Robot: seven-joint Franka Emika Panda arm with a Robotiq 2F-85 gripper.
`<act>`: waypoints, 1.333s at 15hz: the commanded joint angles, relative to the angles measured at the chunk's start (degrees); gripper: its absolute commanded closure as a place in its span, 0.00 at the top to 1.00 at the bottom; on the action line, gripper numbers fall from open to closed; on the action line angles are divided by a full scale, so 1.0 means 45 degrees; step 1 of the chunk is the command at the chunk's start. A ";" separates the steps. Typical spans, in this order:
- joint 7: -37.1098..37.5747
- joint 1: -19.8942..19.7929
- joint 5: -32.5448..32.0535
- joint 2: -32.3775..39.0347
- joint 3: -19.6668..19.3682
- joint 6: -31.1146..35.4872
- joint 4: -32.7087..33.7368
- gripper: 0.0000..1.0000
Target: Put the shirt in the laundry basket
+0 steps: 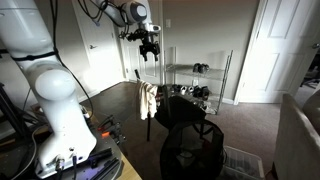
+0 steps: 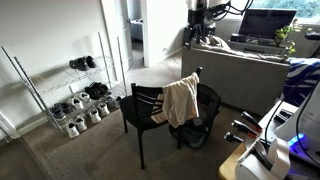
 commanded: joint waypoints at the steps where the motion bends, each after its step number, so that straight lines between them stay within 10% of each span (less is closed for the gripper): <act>1: 0.0057 -0.0036 0.0259 0.1875 -0.0287 -0.0325 0.1424 1.00; 13: -0.0024 0.0109 0.0559 0.3020 -0.0718 -0.0750 0.2014 1.00; 20: -0.0903 0.0194 0.3036 0.3770 -0.0293 -0.3006 0.2270 1.00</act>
